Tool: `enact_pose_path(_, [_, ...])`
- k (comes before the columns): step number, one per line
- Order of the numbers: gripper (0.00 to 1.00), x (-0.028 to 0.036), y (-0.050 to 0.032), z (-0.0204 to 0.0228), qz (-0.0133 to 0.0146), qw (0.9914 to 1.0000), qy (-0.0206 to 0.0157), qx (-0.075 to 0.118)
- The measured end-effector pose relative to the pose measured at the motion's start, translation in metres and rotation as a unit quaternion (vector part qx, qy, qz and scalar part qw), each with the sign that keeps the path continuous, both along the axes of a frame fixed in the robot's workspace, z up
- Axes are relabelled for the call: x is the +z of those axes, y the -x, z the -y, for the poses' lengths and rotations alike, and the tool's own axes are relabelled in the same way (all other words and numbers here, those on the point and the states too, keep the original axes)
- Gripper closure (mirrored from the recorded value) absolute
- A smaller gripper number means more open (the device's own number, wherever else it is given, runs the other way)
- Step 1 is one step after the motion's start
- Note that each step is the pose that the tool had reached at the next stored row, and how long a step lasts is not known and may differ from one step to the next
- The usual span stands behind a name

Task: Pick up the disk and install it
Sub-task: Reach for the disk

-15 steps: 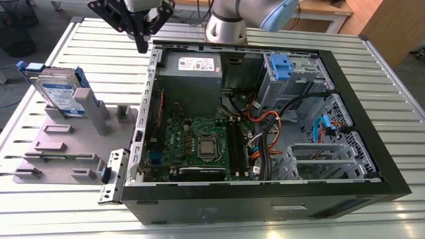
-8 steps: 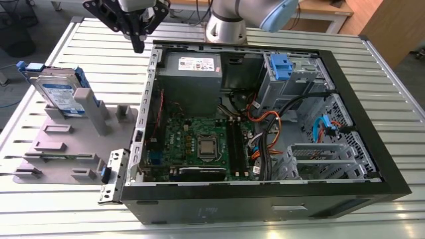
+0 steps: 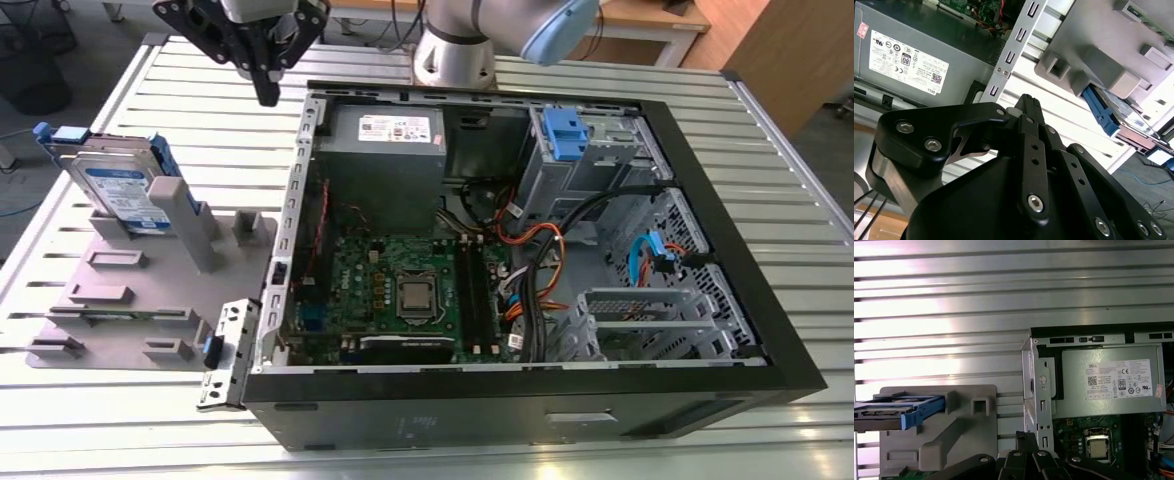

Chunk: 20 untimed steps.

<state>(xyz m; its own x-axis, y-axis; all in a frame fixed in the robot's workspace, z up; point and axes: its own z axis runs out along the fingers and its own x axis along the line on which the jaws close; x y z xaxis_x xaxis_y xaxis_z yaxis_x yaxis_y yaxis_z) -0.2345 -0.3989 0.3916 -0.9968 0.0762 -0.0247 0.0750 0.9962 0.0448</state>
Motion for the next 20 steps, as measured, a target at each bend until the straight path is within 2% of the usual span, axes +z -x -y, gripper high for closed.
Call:
enact_pose_path(4, [0.89,0.0000,0.0047,0.0000,0.0000,1.00000,0.0000,0.000])
enact_pose_path(9, [0.89,0.0000,0.0065,0.0000,0.0000,1.00000,0.0000,0.000])
enact_pose_path(10, [0.89,-0.0001,0.0096,0.0000,0.0000,1.00000,0.0000,0.000])
enact_pose_path(20, [0.89,-0.0002,0.0124,0.0000,0.0000,1.00000,0.0000,0.000])
